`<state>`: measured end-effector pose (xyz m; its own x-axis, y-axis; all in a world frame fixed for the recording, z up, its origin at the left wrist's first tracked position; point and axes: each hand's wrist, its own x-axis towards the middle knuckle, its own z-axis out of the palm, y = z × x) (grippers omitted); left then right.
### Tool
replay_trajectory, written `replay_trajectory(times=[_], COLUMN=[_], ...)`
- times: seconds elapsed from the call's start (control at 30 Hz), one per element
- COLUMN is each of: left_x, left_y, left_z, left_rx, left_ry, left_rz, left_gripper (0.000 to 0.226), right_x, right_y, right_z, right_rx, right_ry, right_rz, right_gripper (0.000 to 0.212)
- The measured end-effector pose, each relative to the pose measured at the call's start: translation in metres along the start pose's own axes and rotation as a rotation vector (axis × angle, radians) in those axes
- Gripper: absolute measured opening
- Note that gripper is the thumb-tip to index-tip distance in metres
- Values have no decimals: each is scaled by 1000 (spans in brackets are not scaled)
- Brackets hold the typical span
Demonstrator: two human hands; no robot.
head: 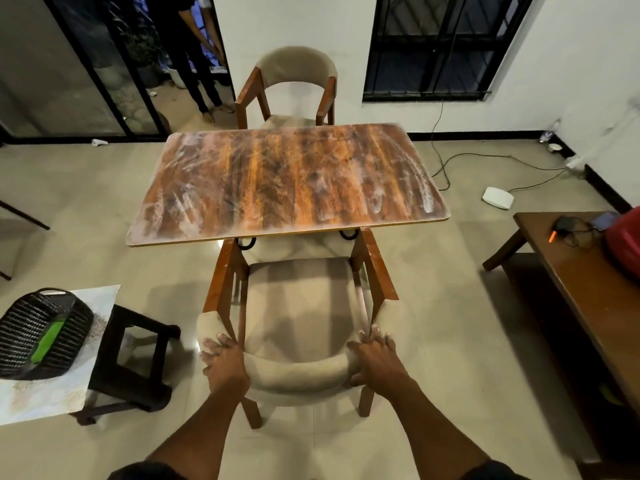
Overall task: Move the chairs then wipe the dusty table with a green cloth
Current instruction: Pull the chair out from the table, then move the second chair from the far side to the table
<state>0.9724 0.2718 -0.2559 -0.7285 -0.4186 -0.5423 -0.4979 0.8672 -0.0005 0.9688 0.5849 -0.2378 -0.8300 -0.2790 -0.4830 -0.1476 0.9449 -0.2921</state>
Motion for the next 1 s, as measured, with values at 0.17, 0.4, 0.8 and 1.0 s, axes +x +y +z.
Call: replay_trajectory(times=[0.17,0.4,0.8,1.0], left_x=[3,-42,-98,-93], left_y=[53,229,467,511], left_z=[-38,-143,-165,-167], left_rx=[193,61,-55,-44], left_ry=[-73,215,378,454], left_rz=[110,659,929,906], left_gripper=[92,96,95,91], right_x=[-20,-36,-44,-26], right_y=[42,154,319,352], right_z=[-76,-202,-312,-333], right_rx=[147,-38,-99,-57], right_ry=[222,582,707,686], right_rz=[84,208,256,209], right_gripper=[71,61,60,66])
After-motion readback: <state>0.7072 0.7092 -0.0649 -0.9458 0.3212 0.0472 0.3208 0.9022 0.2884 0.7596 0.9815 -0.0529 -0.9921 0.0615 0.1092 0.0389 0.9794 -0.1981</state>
